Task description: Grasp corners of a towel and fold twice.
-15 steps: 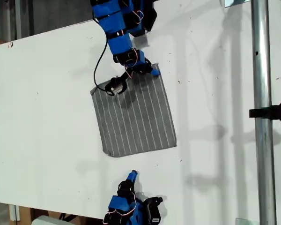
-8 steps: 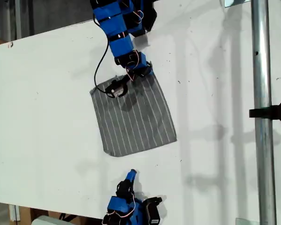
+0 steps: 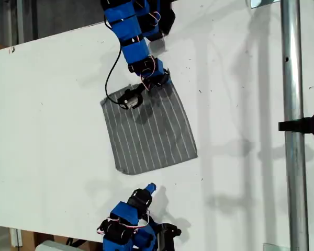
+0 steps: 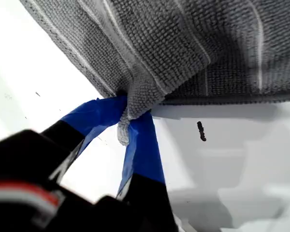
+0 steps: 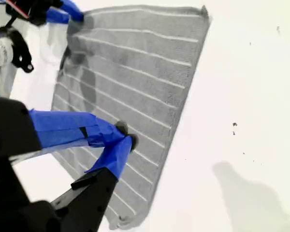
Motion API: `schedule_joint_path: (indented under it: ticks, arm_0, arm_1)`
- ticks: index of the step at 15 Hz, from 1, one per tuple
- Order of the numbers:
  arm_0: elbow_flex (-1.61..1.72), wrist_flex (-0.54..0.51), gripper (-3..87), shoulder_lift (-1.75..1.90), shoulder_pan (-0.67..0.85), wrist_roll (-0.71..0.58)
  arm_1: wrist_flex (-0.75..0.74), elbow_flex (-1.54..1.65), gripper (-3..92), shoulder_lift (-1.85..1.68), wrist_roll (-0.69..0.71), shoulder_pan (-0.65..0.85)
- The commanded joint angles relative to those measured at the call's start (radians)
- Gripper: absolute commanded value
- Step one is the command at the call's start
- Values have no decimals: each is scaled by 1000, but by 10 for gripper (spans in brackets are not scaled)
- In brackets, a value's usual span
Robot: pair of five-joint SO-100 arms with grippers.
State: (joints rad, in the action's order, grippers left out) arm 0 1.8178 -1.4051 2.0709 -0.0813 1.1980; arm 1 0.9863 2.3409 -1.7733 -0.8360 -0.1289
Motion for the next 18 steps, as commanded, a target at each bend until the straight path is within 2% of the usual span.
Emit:
schedule_joint_path:
  ticks: [1,3,5,7,9,10,11,13,18]
  arm_0:
    - [-468,-140,-30,-324,-49,-89]
    - [-673,-184,-21,-486,-52,-170]
    - [-706,-153,330,-511,-52,-186]
    - [-709,-144,428,-531,-28,-275]
    - [-716,-152,463,-569,-11,-368]
    - [-723,-144,440,-594,-20,-380]
    - [-707,-115,412,-606,-28,-354]
    - [-713,-84,443,-664,-38,-316]
    - [-732,0,440,-873,-66,-123]
  arm_1:
    - [-17,-21,-1,-29,-8,-8]
    - [-23,-14,-1,-37,-8,-11]
    - [-34,5,-1,-60,-8,-14]
    - [-51,38,-1,-101,-9,-15]
    - [-67,83,-1,-163,-17,-17]
    - [-75,103,-1,-187,-21,-17]
    - [-77,114,-1,-202,-21,-15]
    - [-80,115,-1,-204,-21,-15]
    - [-80,110,-1,-201,-21,-18]
